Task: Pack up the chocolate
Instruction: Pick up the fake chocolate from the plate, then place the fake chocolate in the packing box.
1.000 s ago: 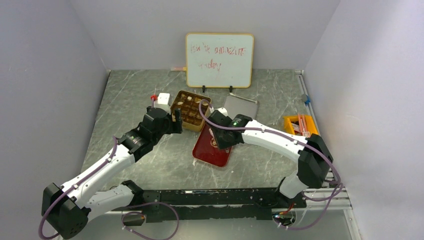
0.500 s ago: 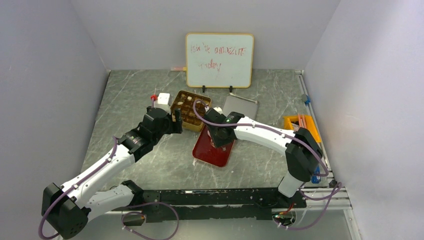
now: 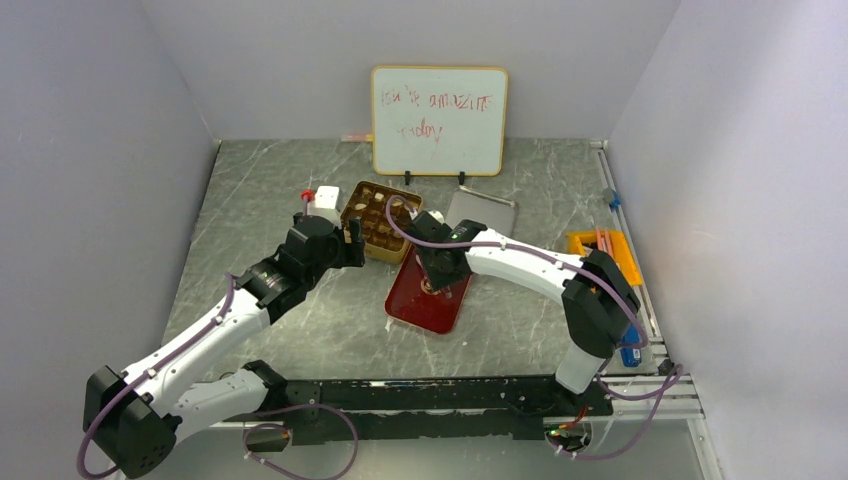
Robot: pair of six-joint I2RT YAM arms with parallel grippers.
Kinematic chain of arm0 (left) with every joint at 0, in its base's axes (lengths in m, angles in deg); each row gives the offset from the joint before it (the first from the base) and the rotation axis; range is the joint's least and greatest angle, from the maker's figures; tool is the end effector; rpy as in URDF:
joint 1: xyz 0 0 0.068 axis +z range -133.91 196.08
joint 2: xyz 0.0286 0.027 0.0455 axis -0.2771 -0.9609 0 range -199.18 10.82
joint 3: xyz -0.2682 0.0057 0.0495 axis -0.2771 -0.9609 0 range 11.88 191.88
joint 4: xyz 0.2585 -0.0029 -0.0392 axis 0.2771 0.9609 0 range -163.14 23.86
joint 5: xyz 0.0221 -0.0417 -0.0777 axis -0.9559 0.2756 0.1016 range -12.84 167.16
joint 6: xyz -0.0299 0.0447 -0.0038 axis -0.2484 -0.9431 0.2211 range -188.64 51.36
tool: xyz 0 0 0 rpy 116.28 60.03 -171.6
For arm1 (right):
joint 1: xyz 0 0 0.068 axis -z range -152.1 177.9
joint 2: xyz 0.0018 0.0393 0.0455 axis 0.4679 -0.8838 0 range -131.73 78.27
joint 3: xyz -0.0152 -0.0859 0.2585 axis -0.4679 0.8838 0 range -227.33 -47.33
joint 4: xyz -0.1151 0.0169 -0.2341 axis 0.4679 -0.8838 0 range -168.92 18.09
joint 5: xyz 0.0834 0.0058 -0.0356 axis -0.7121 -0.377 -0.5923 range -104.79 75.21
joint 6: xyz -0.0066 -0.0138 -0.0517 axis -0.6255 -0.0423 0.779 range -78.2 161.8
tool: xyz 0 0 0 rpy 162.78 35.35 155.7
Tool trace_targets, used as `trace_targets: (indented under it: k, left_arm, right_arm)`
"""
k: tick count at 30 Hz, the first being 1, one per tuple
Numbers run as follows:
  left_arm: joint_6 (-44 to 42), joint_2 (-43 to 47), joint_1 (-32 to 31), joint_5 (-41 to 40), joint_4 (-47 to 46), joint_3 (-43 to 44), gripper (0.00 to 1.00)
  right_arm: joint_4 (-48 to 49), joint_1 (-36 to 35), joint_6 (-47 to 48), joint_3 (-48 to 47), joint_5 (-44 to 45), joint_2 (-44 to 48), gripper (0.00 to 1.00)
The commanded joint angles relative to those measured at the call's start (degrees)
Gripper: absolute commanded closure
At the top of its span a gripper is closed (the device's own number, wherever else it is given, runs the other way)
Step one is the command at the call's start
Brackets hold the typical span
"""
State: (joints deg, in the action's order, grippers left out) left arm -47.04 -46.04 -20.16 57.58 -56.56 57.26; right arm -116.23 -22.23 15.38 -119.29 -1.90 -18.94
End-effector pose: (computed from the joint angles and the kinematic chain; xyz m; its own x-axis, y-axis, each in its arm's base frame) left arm 0.1865 -0.1221 0.2940 -0.4700 -0.0856 -0.8785 0.1567 0.9714 -0.1784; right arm 0.2229 0.2544 0.2234 -0.8487 -0.3394 -0.4057 -0.3580 0.9332 -0.0318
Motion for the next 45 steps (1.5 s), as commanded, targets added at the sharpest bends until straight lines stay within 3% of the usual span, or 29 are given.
trace_targets:
  k: [1,5,19,35,45]
  left_arm:
    - [0.6,0.7,-0.2,-0.9,-1.1,0.8,0.18]
    - [0.6,0.9,-0.2,-1.2,-0.8,1.2,0.18]
    - [-0.4,0.9,-0.2,-2.4,0.2,3.2,0.18]
    - [-0.9,2.2,-0.2,-3.7,1.1,2.7,0.17]
    - [-0.6,2.7,-0.2,-3.5,1.3,1.8,0.17]
  right_arm:
    - [1.2,0.3,0.7,-2.0,-0.1,0.6,0.85]
    - [0.4,0.3,0.5,-2.6,0.4,2.3,1.00]
    - [-3.5,0.4,2.9,-14.8,1.4,1.5,1.00]
    - [-2.9,2.5,6.7,-31.6,-0.1,-12.4,1.00]
    - [-2.4,3.2,7.9,-36.6,-0.8,-17.6,1.00]
